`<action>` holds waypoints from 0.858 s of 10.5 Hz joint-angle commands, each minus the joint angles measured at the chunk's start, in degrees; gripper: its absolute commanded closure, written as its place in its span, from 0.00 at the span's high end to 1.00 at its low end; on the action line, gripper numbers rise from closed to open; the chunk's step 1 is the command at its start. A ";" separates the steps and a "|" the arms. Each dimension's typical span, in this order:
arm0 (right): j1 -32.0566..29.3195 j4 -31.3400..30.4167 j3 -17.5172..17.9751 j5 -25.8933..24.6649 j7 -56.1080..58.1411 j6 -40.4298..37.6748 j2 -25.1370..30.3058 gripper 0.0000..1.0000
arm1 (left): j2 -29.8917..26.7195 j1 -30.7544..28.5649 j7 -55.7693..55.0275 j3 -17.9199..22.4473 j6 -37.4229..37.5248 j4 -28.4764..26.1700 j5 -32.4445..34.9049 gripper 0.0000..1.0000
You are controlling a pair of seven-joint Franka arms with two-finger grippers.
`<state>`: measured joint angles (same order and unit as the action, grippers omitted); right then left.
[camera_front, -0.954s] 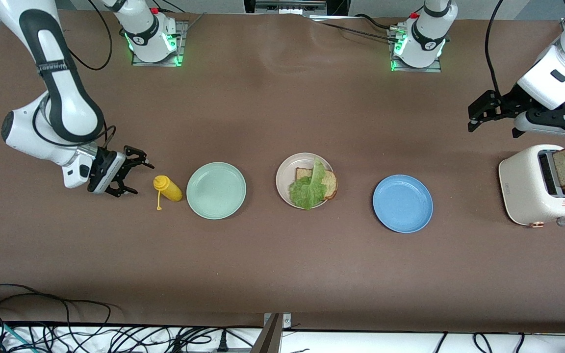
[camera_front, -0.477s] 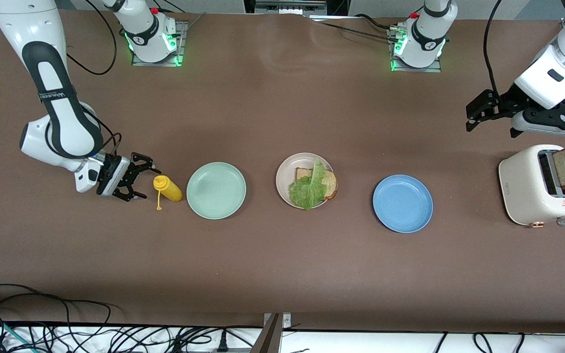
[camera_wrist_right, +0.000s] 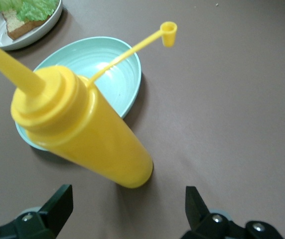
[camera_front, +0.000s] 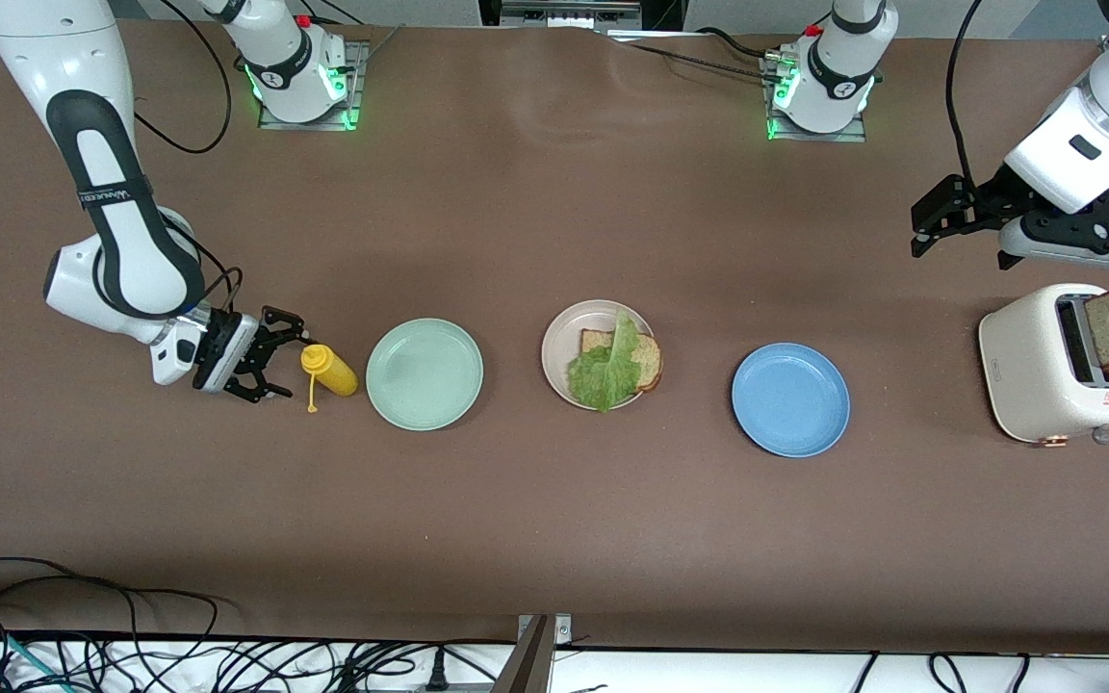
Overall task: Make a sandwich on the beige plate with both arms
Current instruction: 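Reach and grasp the yellow squeeze bottle with the right gripper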
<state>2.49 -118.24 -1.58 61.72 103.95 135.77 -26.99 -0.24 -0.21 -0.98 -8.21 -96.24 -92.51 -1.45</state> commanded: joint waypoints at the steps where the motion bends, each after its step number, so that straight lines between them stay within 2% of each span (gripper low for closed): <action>1: 0.06 1.08 0.87 3.04 2.22 0.02 -1.66 1.00 | -0.11 0.21 -0.43 -0.05 0.88 0.66 -1.36 1.00; 9: 1.03 3.89 3.33 3.93 2.14 1.07 -4.39 1.00 | -0.11 0.12 -0.43 -0.14 0.79 0.66 -1.45 1.00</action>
<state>3.34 -115.86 1.12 64.15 104.77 135.89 -30.17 -0.24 -0.08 -1.04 -8.34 -96.24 -92.51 -1.45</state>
